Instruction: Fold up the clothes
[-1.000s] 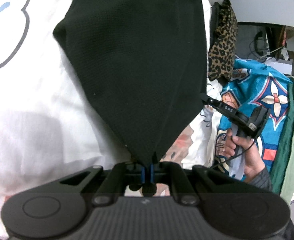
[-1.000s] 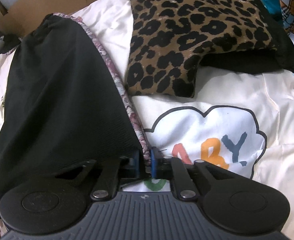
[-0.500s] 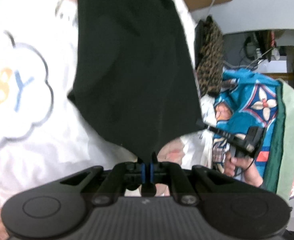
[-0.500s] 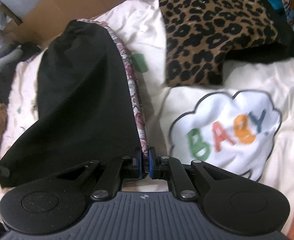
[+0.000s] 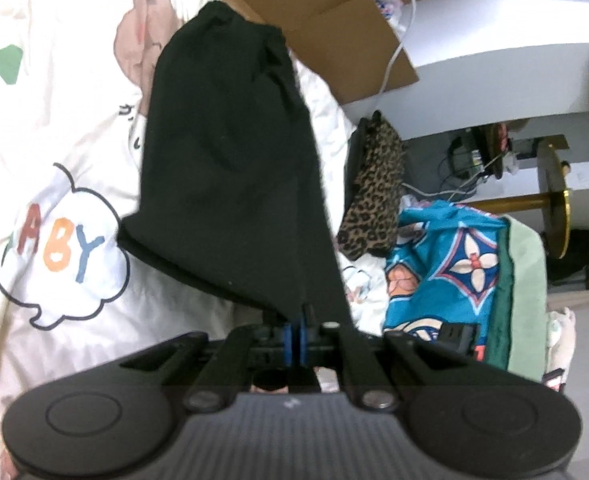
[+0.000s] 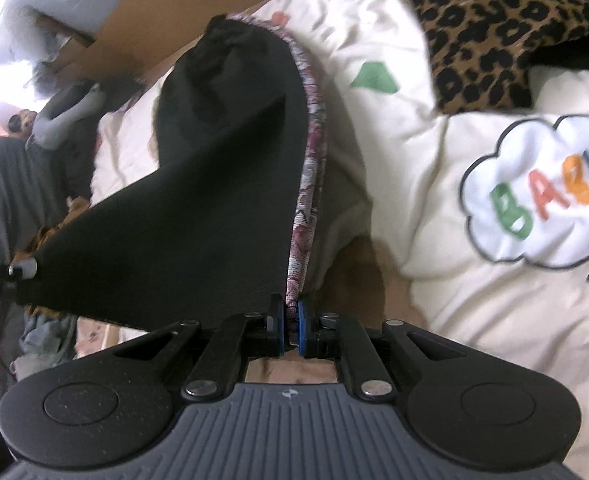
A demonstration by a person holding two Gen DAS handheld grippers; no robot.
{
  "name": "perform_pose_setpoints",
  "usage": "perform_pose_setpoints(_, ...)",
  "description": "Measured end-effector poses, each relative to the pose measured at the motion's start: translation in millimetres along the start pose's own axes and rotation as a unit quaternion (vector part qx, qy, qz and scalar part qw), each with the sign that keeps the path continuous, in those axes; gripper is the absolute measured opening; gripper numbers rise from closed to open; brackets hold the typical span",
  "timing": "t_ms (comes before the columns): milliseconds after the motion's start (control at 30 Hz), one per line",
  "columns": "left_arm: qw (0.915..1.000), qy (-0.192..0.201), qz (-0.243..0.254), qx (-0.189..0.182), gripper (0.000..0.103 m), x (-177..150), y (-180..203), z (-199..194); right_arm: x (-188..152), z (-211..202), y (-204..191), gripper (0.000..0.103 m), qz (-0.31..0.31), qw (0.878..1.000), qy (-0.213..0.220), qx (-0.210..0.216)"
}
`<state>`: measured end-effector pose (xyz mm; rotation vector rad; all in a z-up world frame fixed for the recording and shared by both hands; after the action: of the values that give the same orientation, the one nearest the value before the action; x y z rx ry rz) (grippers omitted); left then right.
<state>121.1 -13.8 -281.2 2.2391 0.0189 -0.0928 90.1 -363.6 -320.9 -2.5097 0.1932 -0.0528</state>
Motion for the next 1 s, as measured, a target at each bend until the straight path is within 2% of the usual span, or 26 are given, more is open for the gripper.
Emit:
perform_pose_setpoints(200,0.9999,-0.005,0.015,0.001,0.004,-12,7,-21,-26,8,-25,0.004,-0.027,0.998,-0.054,0.006)
perform_pose_setpoints(333,0.9992,-0.024,0.016,0.029,0.004,-25,-3,-24,-42,13,-35,0.004,-0.04,0.996,-0.083,0.005)
perform_pose_setpoints(467,0.9963,-0.054,-0.02,0.064,0.004,-37,-44,-17,-52,18,-32,0.004,-0.041,0.994,-0.097,-0.004)
perform_pose_setpoints(567,0.991,-0.078,-0.05,0.097,0.004,-42,-84,-4,-54,28,-20,0.004,-0.03,0.995,-0.098,-0.014)
perform_pose_setpoints(633,0.9885,-0.09,-0.052,0.11,0.004,-44,-105,4,-54,34,-12,0.004,-0.019,0.995,-0.102,-0.012)
perform_pose_setpoints(767,0.9839,-0.117,-0.062,0.12,0.004,-51,-134,19,-60,53,-9,0.004,-0.019,0.993,-0.113,-0.017)
perform_pose_setpoints(1000,0.9804,-0.137,-0.065,0.126,0.004,-65,-157,41,-64,74,7,0.004,0.0,0.992,-0.126,-0.023)
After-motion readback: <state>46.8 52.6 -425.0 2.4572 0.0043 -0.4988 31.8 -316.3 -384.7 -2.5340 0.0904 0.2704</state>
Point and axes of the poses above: each gripper's, at about its wrist camera, not at the fingertips, and z roughly the way its jaws point, y to its right, x to its top, the point moved 9 cm from there along z, roughly the way its jaws point, and after that the axes turned 15 degrees about -y, right-handed, at the moved point
